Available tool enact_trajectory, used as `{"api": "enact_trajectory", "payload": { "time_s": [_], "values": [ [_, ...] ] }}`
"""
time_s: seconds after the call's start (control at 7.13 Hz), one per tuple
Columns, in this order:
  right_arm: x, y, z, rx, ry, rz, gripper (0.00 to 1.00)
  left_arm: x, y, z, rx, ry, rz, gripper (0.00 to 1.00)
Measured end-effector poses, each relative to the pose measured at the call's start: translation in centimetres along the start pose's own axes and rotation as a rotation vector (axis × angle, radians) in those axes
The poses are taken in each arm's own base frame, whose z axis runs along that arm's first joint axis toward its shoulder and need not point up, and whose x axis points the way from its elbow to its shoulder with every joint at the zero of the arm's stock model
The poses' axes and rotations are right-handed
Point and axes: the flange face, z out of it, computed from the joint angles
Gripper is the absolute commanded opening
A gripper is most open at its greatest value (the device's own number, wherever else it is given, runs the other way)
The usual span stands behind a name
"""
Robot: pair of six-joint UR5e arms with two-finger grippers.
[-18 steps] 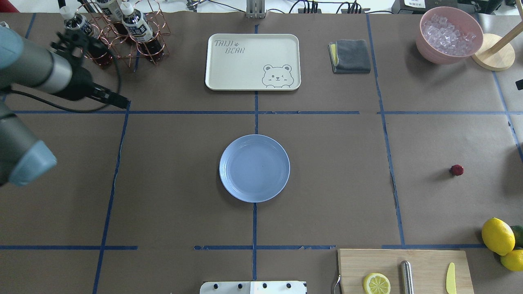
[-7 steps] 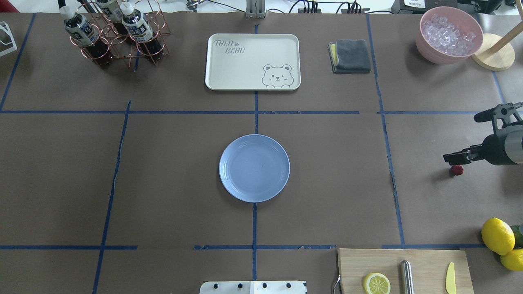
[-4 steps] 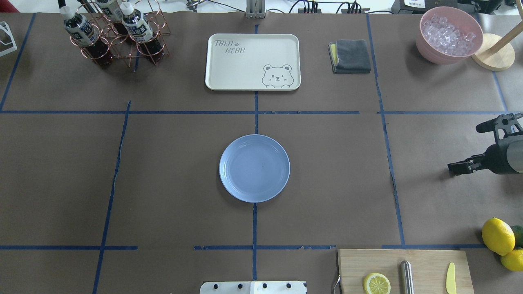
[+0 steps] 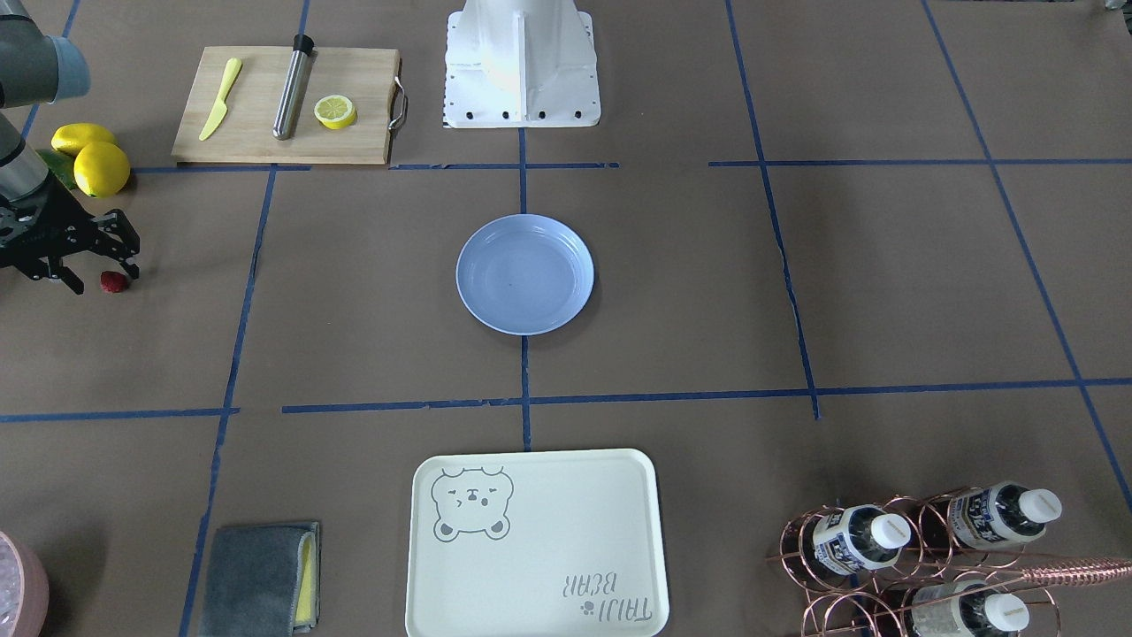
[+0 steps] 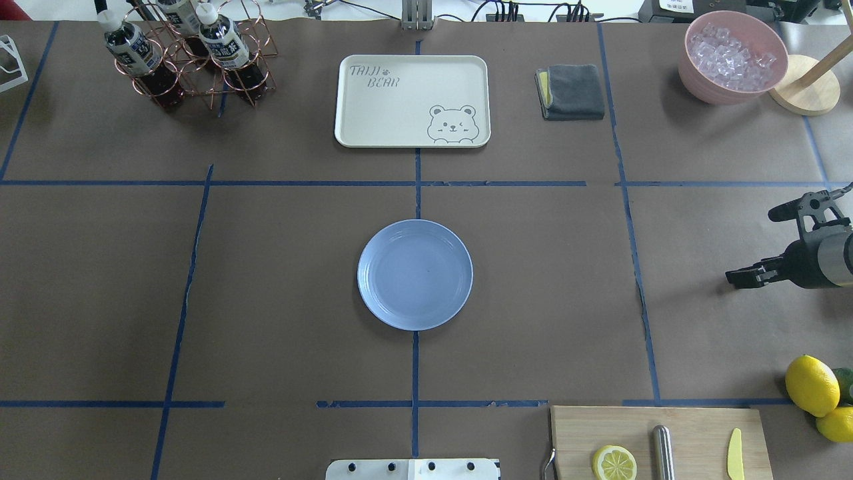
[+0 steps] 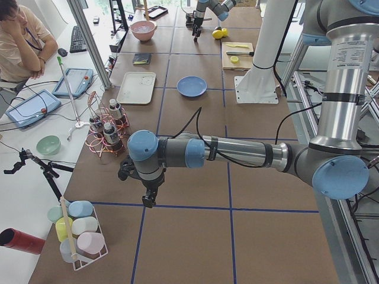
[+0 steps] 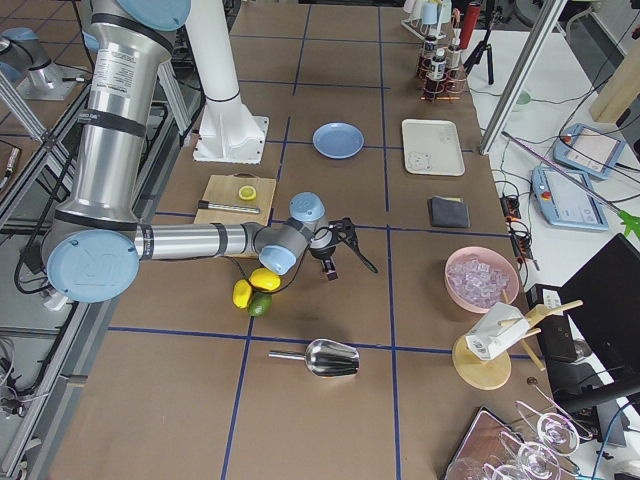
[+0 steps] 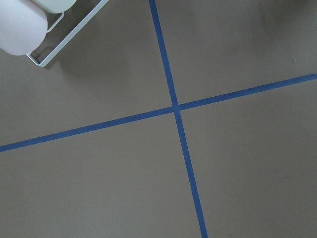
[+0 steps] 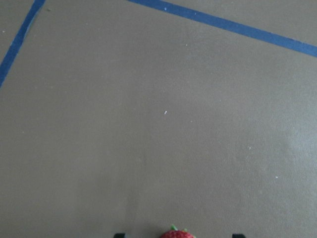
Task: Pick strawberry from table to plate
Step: 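Carry the strawberry in the right gripper over the light blue plate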
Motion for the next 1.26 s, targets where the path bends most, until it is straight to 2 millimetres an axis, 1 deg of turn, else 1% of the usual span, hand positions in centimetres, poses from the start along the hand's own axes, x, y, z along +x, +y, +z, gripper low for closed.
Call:
{"api": "enact_trajectory", "payload": {
  "time_s": [0.14,0.56,0.7,0.84,0.98,1.12,1.26],
  "values": [
    [0.0,0.1,0.2,-0.003,0.001,0.000,0.00,0.0,0.0,0.0,0.001,0.003,0.000,1.00],
    [-0.3,-0.2,0.1,0.001,-0.003,-0.005,0.00,0.3,0.0,-0.2,0.006,0.003,0.004,1.00],
    [-1.3,-0.9,-0.5,0.016,-0.018,-0.010,0.00,0.4,0.0,-0.3,0.007,0.003,0.005,1.00],
    [-3.6,-2.6,-1.9,0.034,-0.040,-0.013,0.00,0.4,-0.1,-0.4,0.008,0.002,0.006,1.00],
    [-7.3,-6.0,-3.6,0.039,-0.050,0.008,0.00,0.5,-0.1,-0.4,0.009,0.002,0.007,1.00],
    [-12.9,-10.7,-5.3,0.032,-0.057,0.055,0.00,0.5,-0.2,-0.5,0.011,0.003,0.009,1.00],
    [-19.9,-15.0,-6.7,0.017,-0.070,0.102,0.00,0.6,-0.3,-0.6,0.013,0.002,0.012,1.00]
  ]
}}
